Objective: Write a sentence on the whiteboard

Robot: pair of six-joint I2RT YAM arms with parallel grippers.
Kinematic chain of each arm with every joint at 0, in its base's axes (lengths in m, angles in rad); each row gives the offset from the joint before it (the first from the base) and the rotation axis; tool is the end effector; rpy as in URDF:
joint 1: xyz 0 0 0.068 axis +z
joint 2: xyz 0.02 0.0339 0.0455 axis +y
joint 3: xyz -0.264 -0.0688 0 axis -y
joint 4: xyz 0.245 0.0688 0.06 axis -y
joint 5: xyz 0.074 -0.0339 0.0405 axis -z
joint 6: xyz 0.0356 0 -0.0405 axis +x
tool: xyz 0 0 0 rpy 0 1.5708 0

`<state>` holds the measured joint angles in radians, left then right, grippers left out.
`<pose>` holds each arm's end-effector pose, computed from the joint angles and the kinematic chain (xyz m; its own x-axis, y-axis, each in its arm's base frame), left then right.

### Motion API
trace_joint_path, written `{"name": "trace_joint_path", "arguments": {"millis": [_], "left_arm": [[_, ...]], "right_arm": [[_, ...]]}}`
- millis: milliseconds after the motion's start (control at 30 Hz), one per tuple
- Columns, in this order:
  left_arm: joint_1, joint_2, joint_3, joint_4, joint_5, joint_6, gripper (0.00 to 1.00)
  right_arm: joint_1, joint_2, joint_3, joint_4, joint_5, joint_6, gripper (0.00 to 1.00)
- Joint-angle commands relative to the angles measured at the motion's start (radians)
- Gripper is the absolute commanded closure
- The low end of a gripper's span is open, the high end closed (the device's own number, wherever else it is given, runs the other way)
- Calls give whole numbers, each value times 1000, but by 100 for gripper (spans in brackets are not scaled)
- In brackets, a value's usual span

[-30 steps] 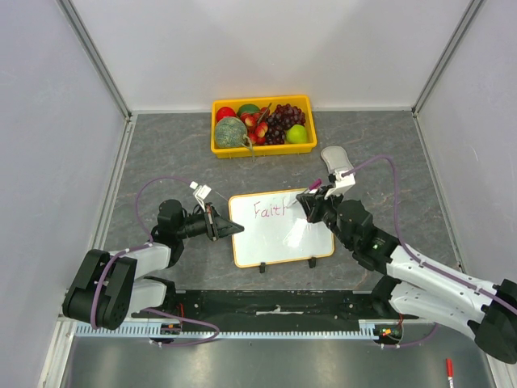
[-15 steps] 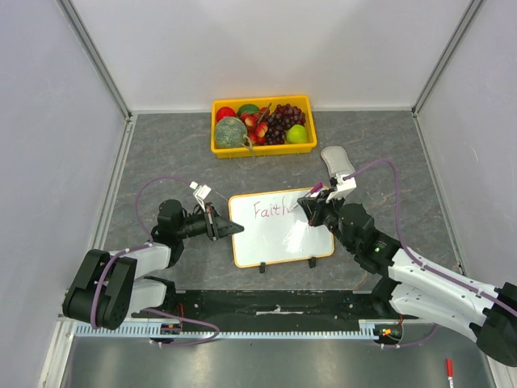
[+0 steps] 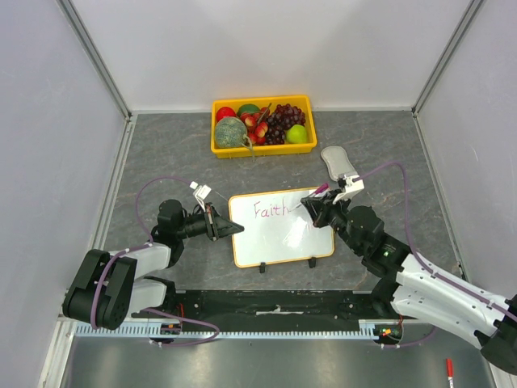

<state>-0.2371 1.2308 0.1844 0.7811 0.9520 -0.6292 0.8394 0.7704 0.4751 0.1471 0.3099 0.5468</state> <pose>0.1856 -0.0747 0.1555 -0.7359 -0.1734 -0.6545 0.5779 0.3428 -0.7406 0.1344 0.1335 0.2675 -0.3480 0.3536 -0.8682 -0.3821 0.7922 0.4758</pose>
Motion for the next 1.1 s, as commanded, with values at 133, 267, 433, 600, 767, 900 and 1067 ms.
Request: {"name": "trace_joint_path", "arguments": {"millis": [133, 267, 433, 600, 767, 900, 1067], "left_arm": [[2, 10, 10, -9, -79, 79, 98], [2, 9, 9, -9, -79, 80, 98], [2, 9, 10, -9, -79, 79, 98], [2, 9, 9, -9, -79, 80, 98], [2, 9, 9, -9, -76, 77, 98], [2, 10, 12, -9, -79, 79, 98], [2, 9, 9, -9, -79, 79, 98]], "right_arm": [[-5, -29, 73, -15, -20, 4, 100], [-5, -26, 66, -17, -22, 5, 100], [-6, -22, 66, -17, -20, 4, 100], [-6, -19, 69, -21, -19, -4, 100], [-6, -19, 74, -30, -11, -11, 100], [-6, -31, 74, -43, 18, -21, 100], [-8, -39, 76, -52, 44, -36, 100]]}}
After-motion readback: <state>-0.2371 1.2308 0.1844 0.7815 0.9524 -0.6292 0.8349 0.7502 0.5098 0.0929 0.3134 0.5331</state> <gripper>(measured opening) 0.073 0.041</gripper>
